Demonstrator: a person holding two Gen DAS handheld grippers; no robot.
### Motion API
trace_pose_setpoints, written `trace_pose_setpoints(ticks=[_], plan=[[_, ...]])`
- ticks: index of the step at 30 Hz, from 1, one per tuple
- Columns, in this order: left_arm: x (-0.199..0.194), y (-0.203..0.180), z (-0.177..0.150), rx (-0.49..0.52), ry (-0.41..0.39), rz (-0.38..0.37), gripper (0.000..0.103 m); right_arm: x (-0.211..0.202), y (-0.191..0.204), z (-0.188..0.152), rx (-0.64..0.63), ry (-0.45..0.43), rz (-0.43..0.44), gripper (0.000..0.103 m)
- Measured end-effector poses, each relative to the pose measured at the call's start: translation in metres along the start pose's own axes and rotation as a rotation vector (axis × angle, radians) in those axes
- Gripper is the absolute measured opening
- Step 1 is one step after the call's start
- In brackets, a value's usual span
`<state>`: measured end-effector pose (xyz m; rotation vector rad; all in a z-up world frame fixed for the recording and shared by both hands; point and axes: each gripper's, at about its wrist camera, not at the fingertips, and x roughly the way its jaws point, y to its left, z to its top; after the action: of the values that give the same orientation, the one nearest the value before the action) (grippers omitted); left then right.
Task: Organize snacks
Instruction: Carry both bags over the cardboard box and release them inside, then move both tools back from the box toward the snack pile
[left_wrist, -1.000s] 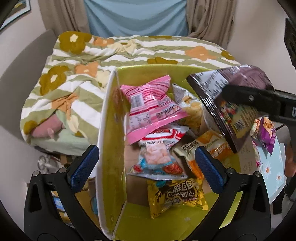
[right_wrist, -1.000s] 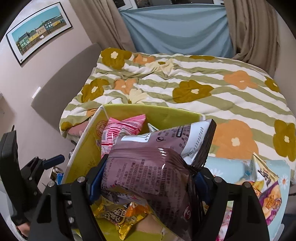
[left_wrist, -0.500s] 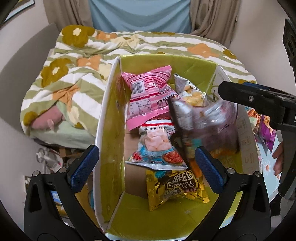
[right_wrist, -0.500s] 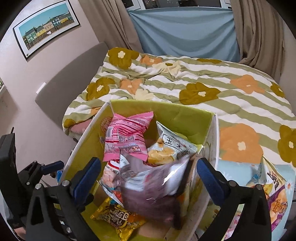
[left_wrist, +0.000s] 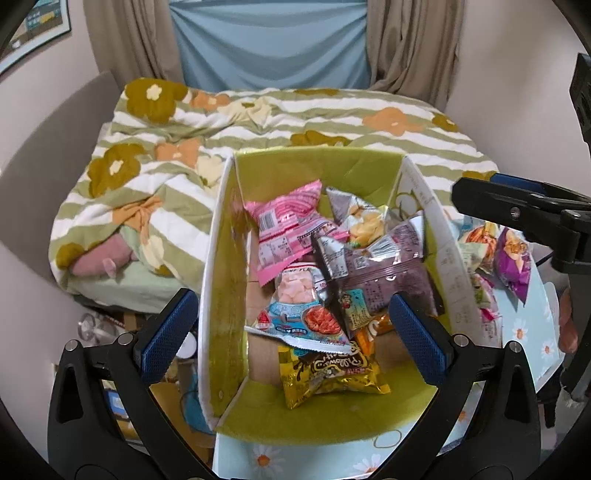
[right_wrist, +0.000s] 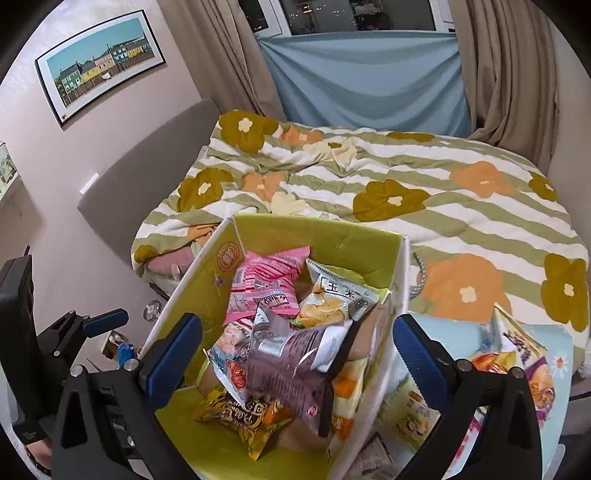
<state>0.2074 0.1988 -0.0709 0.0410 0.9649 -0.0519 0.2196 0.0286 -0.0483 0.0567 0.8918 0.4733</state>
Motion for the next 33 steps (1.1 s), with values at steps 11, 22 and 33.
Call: trace_pose_setpoints(ticks=[11, 22, 33], plan=[[-0.037, -0.025, -0.006, 0.061, -0.06, -0.08, 0.103, -0.088, -0.018, -0.023, 0.036, -0.098, -0.106, 0.103], [-0.041, -0.118, -0.035, 0.155, -0.037, -0.15, 0.103, -0.153, -0.072, -0.077, 0.099, -0.129, -0.225, 0.103], [-0.018, -0.233, -0.079, 0.218, 0.021, -0.087, 0.103, -0.17, -0.156, -0.127, 0.076, -0.041, -0.227, 0.103]])
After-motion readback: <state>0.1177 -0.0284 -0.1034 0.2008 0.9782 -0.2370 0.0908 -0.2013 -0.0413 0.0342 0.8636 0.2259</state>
